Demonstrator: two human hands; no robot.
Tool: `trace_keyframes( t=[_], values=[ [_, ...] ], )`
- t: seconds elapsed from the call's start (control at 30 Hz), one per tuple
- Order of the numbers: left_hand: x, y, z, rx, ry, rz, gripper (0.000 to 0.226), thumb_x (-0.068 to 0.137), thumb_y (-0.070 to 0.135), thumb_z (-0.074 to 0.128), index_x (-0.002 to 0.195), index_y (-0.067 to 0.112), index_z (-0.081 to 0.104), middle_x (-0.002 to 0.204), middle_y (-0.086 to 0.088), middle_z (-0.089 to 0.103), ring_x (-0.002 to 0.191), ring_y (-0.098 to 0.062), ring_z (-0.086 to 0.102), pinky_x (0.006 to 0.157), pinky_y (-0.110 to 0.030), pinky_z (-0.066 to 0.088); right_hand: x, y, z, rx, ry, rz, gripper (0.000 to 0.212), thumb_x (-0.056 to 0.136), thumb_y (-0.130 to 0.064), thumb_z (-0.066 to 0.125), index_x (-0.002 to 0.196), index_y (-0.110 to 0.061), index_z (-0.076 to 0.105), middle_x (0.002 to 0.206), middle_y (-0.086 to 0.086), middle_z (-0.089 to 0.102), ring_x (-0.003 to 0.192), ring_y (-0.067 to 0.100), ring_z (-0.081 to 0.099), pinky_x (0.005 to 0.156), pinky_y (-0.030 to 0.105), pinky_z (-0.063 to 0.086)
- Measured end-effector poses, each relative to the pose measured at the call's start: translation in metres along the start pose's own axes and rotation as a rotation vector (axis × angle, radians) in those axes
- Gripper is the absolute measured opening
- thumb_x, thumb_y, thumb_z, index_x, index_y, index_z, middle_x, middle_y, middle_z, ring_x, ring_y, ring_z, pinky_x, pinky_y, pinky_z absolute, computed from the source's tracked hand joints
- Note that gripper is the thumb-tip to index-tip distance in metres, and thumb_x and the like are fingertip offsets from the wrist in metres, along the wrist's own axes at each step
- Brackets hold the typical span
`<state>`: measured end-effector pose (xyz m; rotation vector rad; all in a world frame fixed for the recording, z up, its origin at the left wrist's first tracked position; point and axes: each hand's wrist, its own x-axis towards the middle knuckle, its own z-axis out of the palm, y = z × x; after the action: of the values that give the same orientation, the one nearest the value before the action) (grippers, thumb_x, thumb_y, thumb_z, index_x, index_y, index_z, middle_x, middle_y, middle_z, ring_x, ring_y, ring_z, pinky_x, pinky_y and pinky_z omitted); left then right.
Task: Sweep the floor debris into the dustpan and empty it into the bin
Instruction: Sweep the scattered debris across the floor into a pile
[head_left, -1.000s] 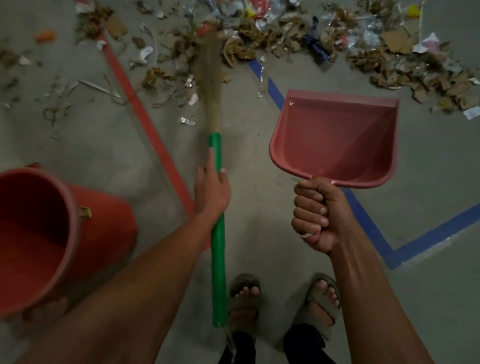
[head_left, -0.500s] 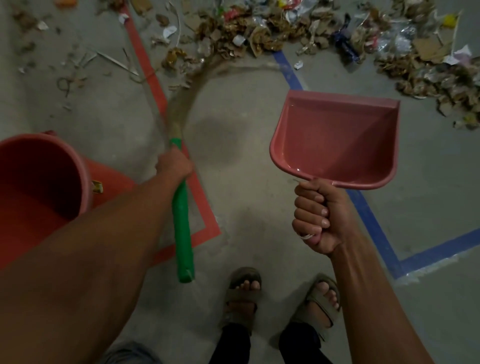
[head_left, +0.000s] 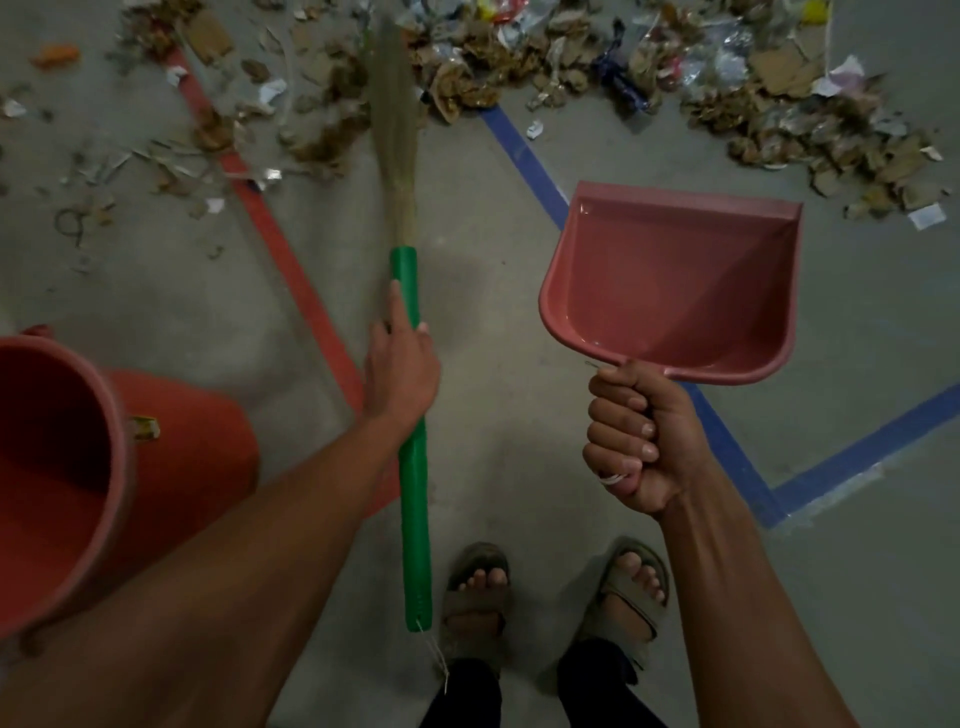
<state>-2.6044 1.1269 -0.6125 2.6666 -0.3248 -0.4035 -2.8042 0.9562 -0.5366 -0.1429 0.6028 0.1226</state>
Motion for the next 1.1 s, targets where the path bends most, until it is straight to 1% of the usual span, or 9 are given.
trace_keyframes(
  t=[0.1, 0.2, 0.3, 0.37, 0.43, 0.5, 0.63, 0.87, 1.1],
  values=[
    [-0.016, 0.050, 0.034, 0.002, -0.116, 0.146, 0.067, 0.108, 0.031, 0.043, 0.165, 0.028, 0.009, 0.122, -0.017, 0.049, 0.096, -0.038, 0.059, 0.086, -0.043, 0.050, -0.015, -0.016, -0.010, 0.018, 0.020, -0.058, 0.042, 0.095, -0.019, 0.049, 0.058, -0.025, 0.030, 0.042, -0.010, 0.015, 0.031, 0.006, 0.010, 0.035, 0.017, 0.012],
    [-0.023, 0.097, 0.068, 0.072, -0.267, 0.256, 0.064, 0.109, 0.036, 0.040, 0.163, 0.037, 0.008, 0.111, -0.008, 0.044, 0.084, -0.025, 0.053, 0.075, -0.036, 0.044, -0.034, -0.032, -0.025, 0.044, 0.052, -0.105, 0.042, 0.095, -0.019, 0.049, 0.060, -0.025, 0.027, 0.041, -0.009, 0.016, 0.031, 0.007, 0.008, 0.034, 0.017, 0.013],
    [-0.017, 0.128, 0.103, 0.161, -0.422, 0.309, 0.062, 0.107, 0.038, 0.041, 0.162, 0.040, 0.013, 0.115, -0.011, 0.049, 0.089, -0.029, 0.055, 0.075, -0.036, 0.046, -0.054, -0.047, -0.044, 0.093, 0.059, -0.145, 0.042, 0.095, -0.018, 0.051, 0.059, -0.024, 0.030, 0.039, -0.009, 0.023, 0.031, 0.007, 0.010, 0.033, 0.018, 0.014],
    [-0.005, 0.137, 0.115, 0.238, -0.479, 0.271, 0.064, 0.103, 0.035, 0.045, 0.162, 0.037, 0.020, 0.125, -0.021, 0.056, 0.103, -0.039, 0.061, 0.085, -0.042, 0.051, -0.064, -0.055, -0.053, 0.123, 0.061, -0.163, 0.042, 0.095, -0.018, 0.051, 0.059, -0.024, 0.030, 0.038, -0.009, 0.024, 0.031, 0.006, 0.011, 0.033, 0.018, 0.013],
    [0.003, 0.144, 0.121, 0.291, -0.452, 0.173, 0.066, 0.101, 0.032, 0.048, 0.162, 0.033, 0.022, 0.133, -0.025, 0.055, 0.117, -0.044, 0.059, 0.096, -0.044, 0.050, -0.074, -0.062, -0.061, 0.148, 0.056, -0.181, 0.042, 0.095, -0.018, 0.050, 0.058, -0.024, 0.030, 0.038, -0.009, 0.024, 0.030, 0.006, 0.012, 0.033, 0.017, 0.013],
    [0.004, 0.152, 0.121, 0.280, -0.386, 0.052, 0.067, 0.105, 0.033, 0.046, 0.164, 0.031, 0.016, 0.140, -0.025, 0.048, 0.124, -0.044, 0.054, 0.102, -0.045, 0.046, -0.086, -0.069, -0.067, 0.172, 0.050, -0.203, 0.042, 0.095, -0.018, 0.050, 0.059, -0.025, 0.027, 0.037, -0.009, 0.024, 0.029, 0.006, 0.013, 0.033, 0.017, 0.014],
    [-0.007, 0.164, 0.114, 0.174, -0.248, -0.073, 0.065, 0.109, 0.034, 0.037, 0.166, 0.026, 0.006, 0.143, -0.024, 0.040, 0.123, -0.043, 0.053, 0.102, -0.047, 0.043, -0.106, -0.079, -0.071, 0.217, 0.045, -0.227, 0.043, 0.096, -0.019, 0.048, 0.061, -0.025, 0.023, 0.037, -0.009, 0.024, 0.029, 0.006, 0.013, 0.033, 0.016, 0.014],
    [-0.043, 0.196, 0.100, 0.139, -0.215, 0.133, 0.064, 0.109, 0.033, 0.041, 0.164, 0.020, 0.013, 0.134, -0.022, 0.046, 0.111, -0.042, 0.056, 0.094, -0.048, 0.044, -0.133, -0.125, -0.063, 0.229, 0.061, -0.268, 0.042, 0.094, -0.018, 0.049, 0.062, -0.026, 0.022, 0.037, -0.009, 0.022, 0.028, 0.006, 0.013, 0.033, 0.016, 0.012],
    [-0.085, 0.285, 0.105, 0.080, -0.295, 0.312, 0.061, 0.109, 0.036, 0.038, 0.163, 0.026, 0.012, 0.123, -0.013, 0.046, 0.093, -0.036, 0.058, 0.084, -0.048, 0.051, -0.179, -0.207, -0.050, 0.166, 0.096, -0.305, 0.042, 0.096, -0.018, 0.047, 0.063, -0.025, 0.022, 0.038, -0.009, 0.020, 0.026, 0.005, 0.017, 0.034, 0.016, 0.011]
  ],
)
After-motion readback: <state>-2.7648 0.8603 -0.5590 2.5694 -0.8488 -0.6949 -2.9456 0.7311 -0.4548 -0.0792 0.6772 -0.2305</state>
